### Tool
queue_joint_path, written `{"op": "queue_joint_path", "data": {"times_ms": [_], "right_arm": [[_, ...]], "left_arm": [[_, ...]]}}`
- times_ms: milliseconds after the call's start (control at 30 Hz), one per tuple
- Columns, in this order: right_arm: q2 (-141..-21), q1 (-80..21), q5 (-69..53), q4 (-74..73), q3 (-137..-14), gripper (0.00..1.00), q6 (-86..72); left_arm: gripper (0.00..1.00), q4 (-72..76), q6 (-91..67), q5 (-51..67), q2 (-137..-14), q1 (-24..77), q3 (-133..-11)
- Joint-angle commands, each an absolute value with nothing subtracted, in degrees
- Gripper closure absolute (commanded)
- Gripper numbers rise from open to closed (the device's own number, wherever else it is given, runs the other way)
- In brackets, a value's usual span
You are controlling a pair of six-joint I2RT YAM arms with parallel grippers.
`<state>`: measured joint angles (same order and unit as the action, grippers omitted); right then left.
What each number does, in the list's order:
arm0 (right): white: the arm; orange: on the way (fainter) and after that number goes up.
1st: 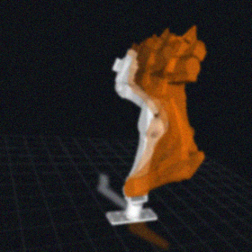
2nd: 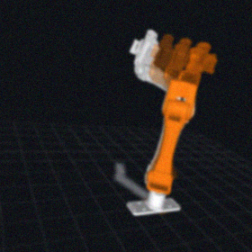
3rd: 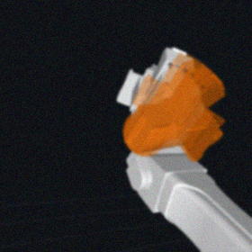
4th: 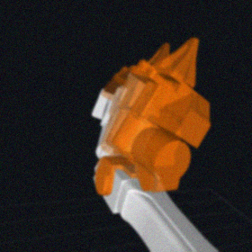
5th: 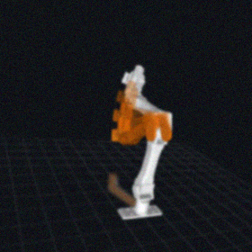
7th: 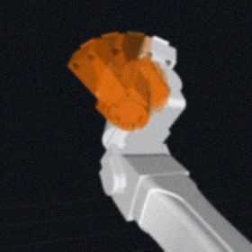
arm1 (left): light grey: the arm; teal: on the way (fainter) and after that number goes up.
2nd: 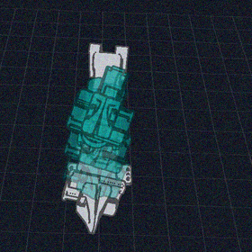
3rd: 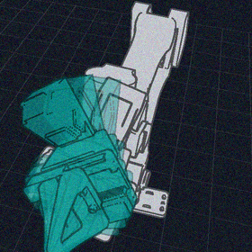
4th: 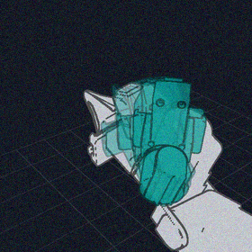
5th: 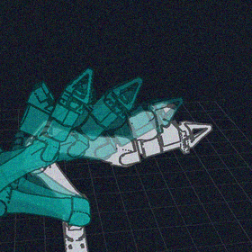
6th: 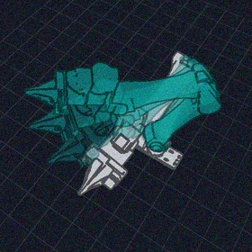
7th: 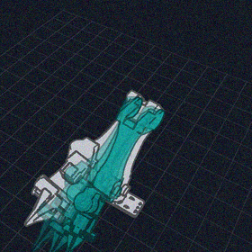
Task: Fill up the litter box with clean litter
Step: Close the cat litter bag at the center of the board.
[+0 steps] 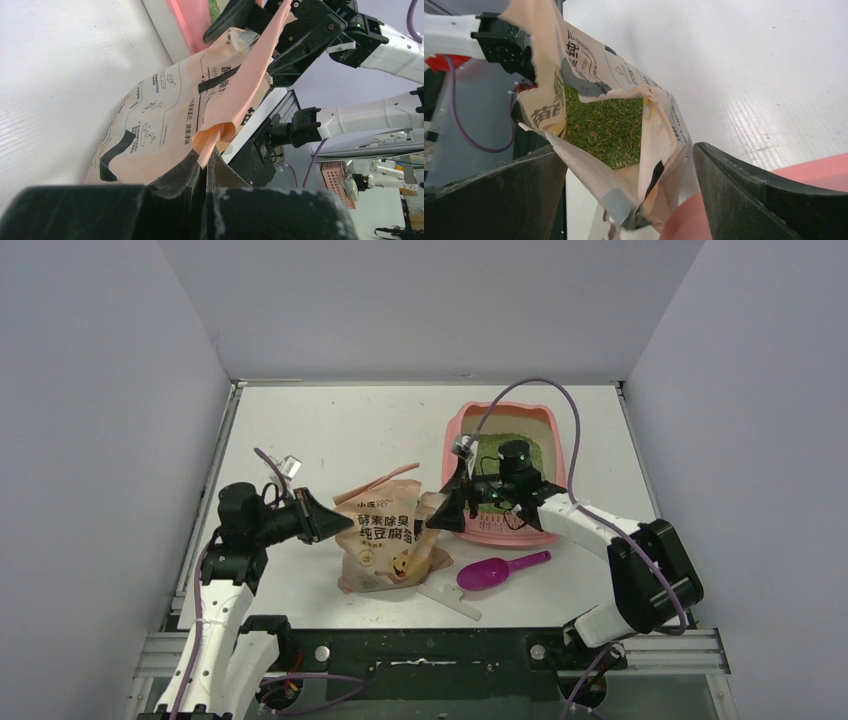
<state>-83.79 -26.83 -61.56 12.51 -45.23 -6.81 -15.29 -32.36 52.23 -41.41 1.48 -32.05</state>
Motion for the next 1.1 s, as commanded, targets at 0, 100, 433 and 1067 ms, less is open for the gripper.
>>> {"op": "queue_joint_path", "data": {"times_ms": [0,100,433,1067], "right_arm": [[-87.2,-28.5,-66.0,19.7,-50.4,0.05,-17.2],[-86.9,-28.3,-67.6,29.1,-48.1,0.12,-25.4],[-84.8,-27.8,-68.4,32.3,-44.7,0.78,-30.9],[-82.6,-20.9,-69.9,34.5,-42.6,1.00,-39.0]], "left_arm": [[1.00,-12.1,-33.8,53.7,-39.8,1.0,-33.6],[1.00,-12.0,-34.3,53.6,-39.7,0.6,-33.4],[0.95,-10.3,-36.5,53.9,-39.7,-3.0,-32.9],[0.41,-2.3,-33.1,52.5,-47.6,6.7,-32.9]]}}
